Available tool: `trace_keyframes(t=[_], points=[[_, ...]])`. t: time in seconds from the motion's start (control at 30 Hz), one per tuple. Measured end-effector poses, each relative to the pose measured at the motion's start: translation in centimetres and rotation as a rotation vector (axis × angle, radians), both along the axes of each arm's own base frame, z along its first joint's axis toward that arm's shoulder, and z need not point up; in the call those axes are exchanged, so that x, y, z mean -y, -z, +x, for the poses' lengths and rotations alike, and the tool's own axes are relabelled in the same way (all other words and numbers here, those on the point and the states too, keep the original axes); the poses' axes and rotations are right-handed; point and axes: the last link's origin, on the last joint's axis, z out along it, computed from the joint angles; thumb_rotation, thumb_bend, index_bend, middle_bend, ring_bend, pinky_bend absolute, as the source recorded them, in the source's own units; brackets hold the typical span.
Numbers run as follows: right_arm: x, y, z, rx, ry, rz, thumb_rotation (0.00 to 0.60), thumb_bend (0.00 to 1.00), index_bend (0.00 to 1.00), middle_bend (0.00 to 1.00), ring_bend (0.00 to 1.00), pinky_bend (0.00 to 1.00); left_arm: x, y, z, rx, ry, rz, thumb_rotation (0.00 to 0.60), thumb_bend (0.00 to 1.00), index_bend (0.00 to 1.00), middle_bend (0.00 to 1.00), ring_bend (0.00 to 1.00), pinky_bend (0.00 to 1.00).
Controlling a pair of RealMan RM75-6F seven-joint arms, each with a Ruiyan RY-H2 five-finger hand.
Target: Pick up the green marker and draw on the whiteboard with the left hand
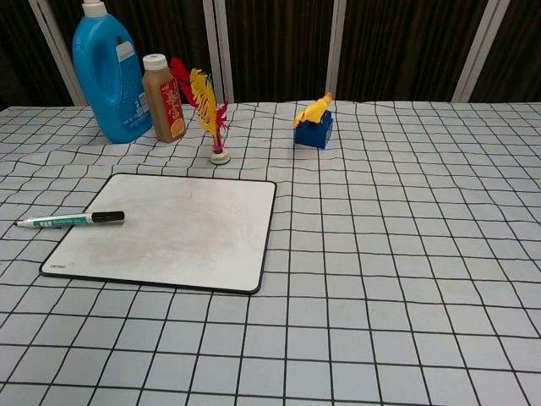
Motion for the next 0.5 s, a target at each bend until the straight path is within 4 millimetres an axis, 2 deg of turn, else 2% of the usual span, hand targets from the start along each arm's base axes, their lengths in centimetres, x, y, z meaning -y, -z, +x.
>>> trace_keyframes(t=[0.5], points=[[0.00,-0.03,0.18,0.004,-0.010,-0.007,0.600,0.35,0.00,0.00,0.00,0.00,0.06,0.11,-0.03,-0.010,-0.006,-0.012,0.600,0.00,0.00,0.00,0.00,0.00]])
